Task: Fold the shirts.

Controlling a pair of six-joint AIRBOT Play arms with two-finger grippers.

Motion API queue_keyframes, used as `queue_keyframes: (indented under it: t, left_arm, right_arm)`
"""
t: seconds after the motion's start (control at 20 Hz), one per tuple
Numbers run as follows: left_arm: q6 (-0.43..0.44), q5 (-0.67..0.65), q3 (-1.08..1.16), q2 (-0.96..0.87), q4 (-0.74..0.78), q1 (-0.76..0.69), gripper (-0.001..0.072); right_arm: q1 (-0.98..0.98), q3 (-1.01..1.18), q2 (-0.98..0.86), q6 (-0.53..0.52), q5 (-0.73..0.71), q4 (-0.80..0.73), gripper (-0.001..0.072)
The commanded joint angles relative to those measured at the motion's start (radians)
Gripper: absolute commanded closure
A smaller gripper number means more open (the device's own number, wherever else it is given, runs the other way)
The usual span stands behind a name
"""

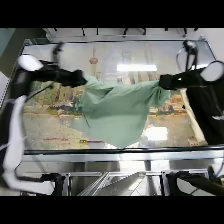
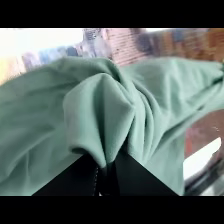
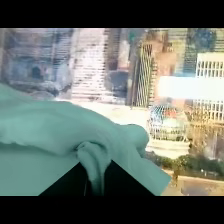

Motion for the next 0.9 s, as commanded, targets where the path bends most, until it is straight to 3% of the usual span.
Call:
queue_keyframes:
  t: [0.0,0.1,0.2,0.25,0.3,0.35,0.5,0.6,0.7,0.85]
  left_arm:
    - [0.000,-0.062,0.354,-0.371,0.011,-0.074,0.0691]
    - [-0.021,0.011,0.445,-0.434,0.010,-0.079,0.0691]
    - [-0.027,0.150,0.364,-0.402,-0.038,-0.079,0.0690]
    - [-0.024,0.181,0.300,-0.373,-0.063,-0.077,0.0606]
    - [-0.023,0.159,0.259,-0.353,-0.060,-0.066,0.0150]
    - [-0.023,0.079,0.243,-0.335,-0.060,-0.045,0.0017]
    - [-0.023,-0.226,0.235,-0.261,-0.056,0.039,0.0018]
    - [-0.011,-0.293,0.103,-0.134,-0.030,0.068,0.0018]
    - [0.008,-0.202,-0.183,0.060,-0.027,0.055,0.0018]
    - [-0.031,0.093,-0.717,0.379,-0.108,-0.021,0.0019]
  right_arm:
    - [-0.015,-0.014,-0.132,0.002,-0.140,0.013,0.0678]
    - [-0.029,-0.014,-0.150,0.003,-0.186,0.014,0.0678]
    - [-0.038,-0.014,-0.153,0.003,-0.191,0.013,0.0677]
    - [-0.045,-0.014,-0.153,0.003,-0.191,0.013,0.0678]
    - [-0.052,-0.014,-0.153,0.002,-0.193,0.013,0.0678]
    - [-0.059,-0.014,-0.153,0.002,-0.193,0.013,0.0678]
    - [-0.072,-0.014,-0.151,0.002,-0.163,0.014,0.0677]
    - [-0.072,-0.014,-0.151,0.002,-0.124,0.014,0.0678]
    - [-0.071,-0.014,-0.151,0.002,-0.092,0.022,0.0677]
    - [-0.071,-0.014,-0.151,0.002,-0.092,0.049,0.0677]
